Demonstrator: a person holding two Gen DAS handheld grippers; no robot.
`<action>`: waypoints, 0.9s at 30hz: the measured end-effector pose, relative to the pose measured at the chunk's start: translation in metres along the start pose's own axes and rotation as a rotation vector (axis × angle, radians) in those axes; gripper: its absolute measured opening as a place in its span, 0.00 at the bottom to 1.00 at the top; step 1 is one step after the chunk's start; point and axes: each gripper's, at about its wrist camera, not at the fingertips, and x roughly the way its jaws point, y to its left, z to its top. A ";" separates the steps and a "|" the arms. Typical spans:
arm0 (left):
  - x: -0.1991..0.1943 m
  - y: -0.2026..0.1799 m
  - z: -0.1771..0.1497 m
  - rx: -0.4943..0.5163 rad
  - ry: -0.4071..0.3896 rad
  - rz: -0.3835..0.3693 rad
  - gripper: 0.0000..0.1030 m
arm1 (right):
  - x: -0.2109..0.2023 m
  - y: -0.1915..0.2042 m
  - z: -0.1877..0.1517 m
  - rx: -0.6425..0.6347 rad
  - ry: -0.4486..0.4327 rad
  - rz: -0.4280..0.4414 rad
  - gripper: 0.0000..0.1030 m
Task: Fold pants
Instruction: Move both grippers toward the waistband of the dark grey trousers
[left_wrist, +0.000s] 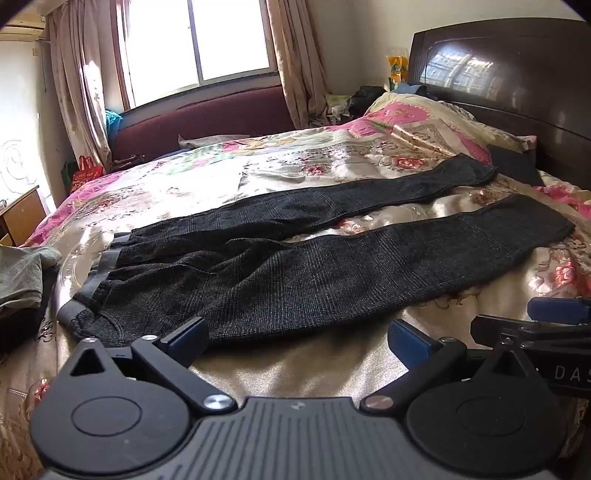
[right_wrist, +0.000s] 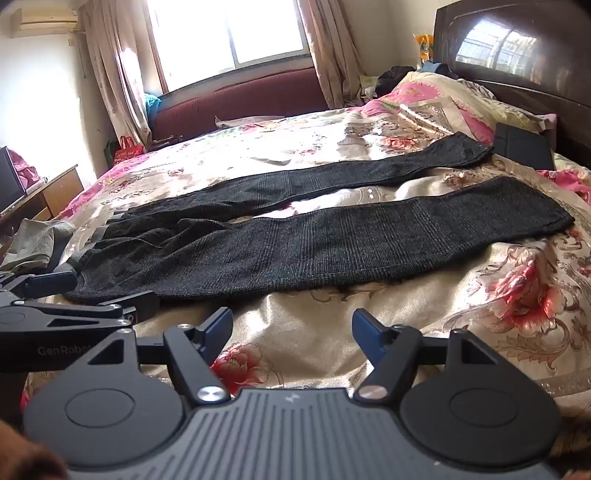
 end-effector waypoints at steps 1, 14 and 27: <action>-0.002 0.001 -0.001 -0.011 -0.036 -0.001 1.00 | 0.000 -0.001 0.000 0.001 -0.007 0.002 0.70; 0.003 -0.003 -0.004 0.006 0.024 0.003 1.00 | 0.001 0.002 -0.009 0.011 0.006 -0.001 0.70; 0.005 -0.005 -0.006 0.007 0.045 -0.004 1.00 | 0.005 -0.003 -0.006 0.014 0.025 0.000 0.70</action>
